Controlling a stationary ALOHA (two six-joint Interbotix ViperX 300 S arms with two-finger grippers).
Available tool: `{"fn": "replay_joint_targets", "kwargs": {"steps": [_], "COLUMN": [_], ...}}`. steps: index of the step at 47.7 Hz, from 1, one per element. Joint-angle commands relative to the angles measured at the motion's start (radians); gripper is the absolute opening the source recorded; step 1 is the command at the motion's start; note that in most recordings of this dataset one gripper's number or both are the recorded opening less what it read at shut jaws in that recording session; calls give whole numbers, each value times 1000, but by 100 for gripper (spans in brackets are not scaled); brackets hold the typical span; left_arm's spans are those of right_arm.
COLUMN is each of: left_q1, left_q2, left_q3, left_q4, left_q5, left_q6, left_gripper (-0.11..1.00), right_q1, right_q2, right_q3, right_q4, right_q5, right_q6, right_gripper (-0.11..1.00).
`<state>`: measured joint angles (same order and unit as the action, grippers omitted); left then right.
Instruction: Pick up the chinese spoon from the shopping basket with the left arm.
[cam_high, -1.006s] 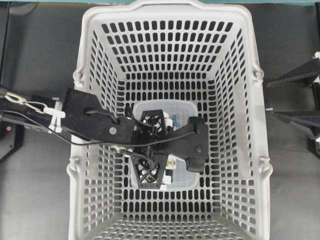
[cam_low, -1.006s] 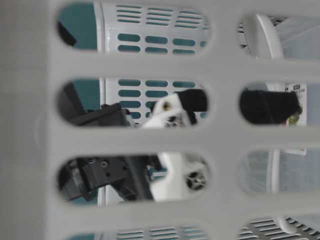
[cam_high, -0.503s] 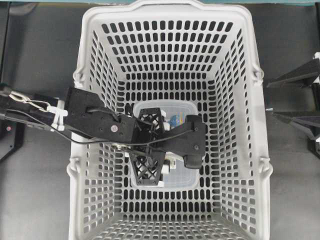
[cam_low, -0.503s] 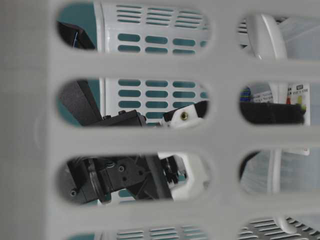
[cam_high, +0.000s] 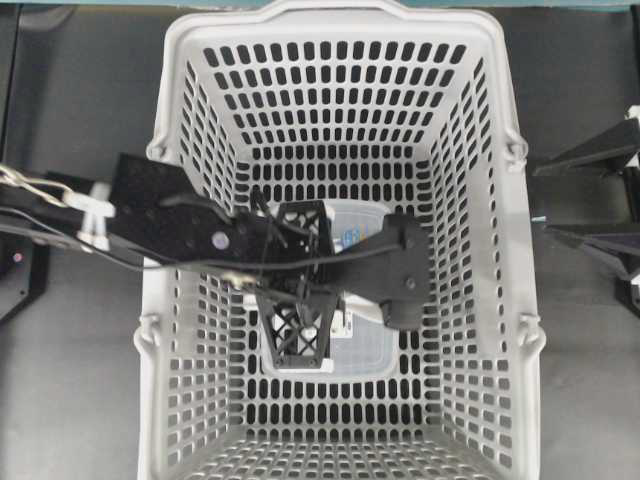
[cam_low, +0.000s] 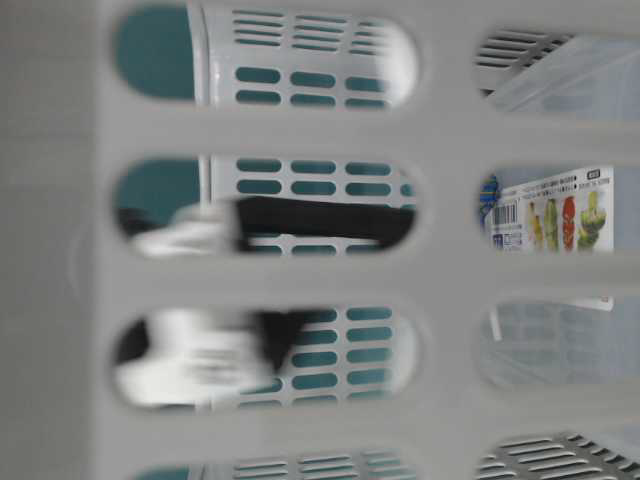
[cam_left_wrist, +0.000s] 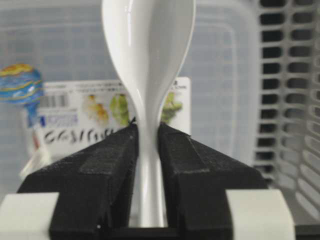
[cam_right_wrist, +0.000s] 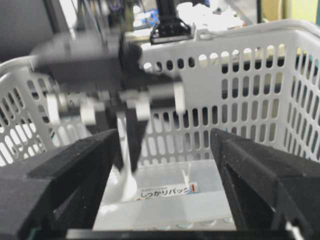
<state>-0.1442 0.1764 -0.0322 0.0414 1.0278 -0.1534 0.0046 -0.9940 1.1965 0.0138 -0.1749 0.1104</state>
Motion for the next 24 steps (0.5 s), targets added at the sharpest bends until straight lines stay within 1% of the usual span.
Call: {"fn": "replay_joint_targets", "kwargs": {"steps": [1, 6, 9, 13, 24], "left_q1": [-2, -3, -2, -2, 2], "left_q2": [-46, -66, -77, -91, -94], "left_q3": [-114, -192, -219, -227, -221], "left_q4": [3, 3, 3, 3, 3], "left_q5": [72, 130, 147, 156, 155], "left_q6": [-2, -5, -5, 9, 9], "left_gripper": [13, 13, 13, 13, 13], "right_q1": [2, 2, 2, 2, 2], "right_q2": [5, 5, 5, 5, 5], "right_q3": [-5, -5, -5, -5, -5], "right_q4": [3, 3, 3, 3, 3], "right_q5": [-6, -8, -8, -8, -11], "right_q6": [2, 2, 2, 2, 2], "right_gripper": [71, 71, 71, 71, 71]}}
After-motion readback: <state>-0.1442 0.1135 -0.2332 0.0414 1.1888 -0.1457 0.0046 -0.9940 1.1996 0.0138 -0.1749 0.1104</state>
